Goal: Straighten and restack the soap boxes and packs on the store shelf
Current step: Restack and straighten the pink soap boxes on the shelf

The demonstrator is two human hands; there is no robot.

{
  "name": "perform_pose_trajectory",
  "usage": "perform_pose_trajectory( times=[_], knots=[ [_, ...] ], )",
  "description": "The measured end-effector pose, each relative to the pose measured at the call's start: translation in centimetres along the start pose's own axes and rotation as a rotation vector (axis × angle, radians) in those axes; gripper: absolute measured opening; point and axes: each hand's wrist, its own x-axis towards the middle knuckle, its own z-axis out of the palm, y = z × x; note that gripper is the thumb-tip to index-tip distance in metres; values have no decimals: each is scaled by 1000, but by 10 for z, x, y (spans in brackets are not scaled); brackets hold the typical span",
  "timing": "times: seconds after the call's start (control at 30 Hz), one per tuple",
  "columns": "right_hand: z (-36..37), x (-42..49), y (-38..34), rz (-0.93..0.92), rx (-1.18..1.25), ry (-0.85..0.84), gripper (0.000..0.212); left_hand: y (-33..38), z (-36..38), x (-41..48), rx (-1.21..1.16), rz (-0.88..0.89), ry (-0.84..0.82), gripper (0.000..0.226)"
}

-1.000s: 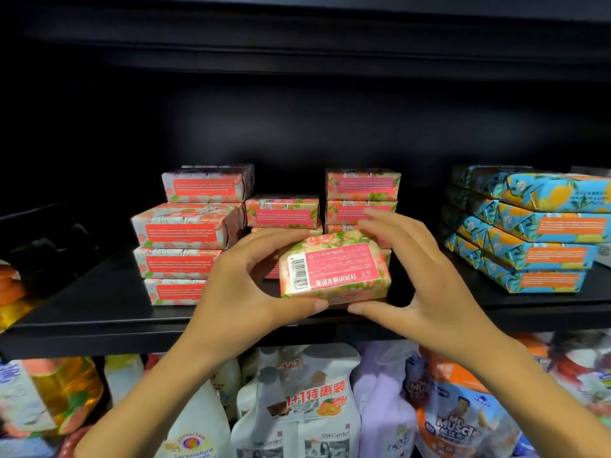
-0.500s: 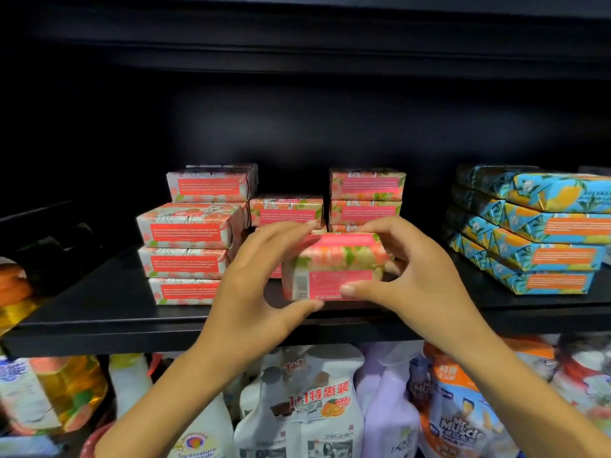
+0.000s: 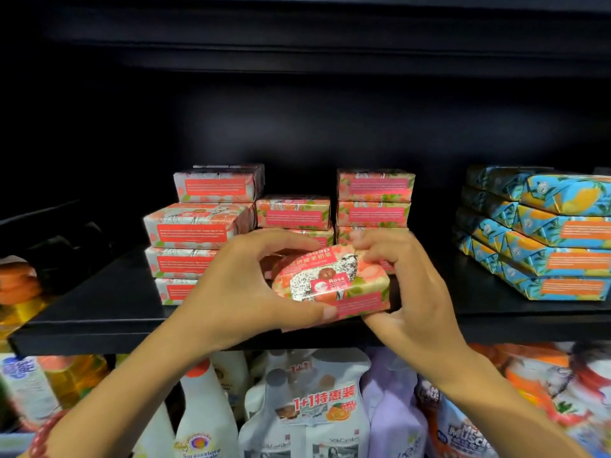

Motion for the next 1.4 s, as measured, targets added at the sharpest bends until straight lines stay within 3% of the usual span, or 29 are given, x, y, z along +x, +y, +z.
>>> perform_pose_trajectory(
  times=[0.1,0.2,0.37,0.53,0.87,1.4],
  knots=[
    [-5,3,3,188,57,37,58,10,-15,5,132,132,84,61],
    [-6,-1,7,294,9,-54,52,14,-37,22,132,118,158,63],
    [1,-13,12,361,-79,-388,48,11,-61,63,294,78,185,81],
    [3,-17,14,307,-163,-540,47,-2,-60,90,409,96,97,68],
    [1,-20,11,297,-211,-560,49,-3,-57,113,473,174,28,69],
    [1,-22,11,289,-238,-590,50,-15,-57,126,485,70,-152,68]
  ],
)
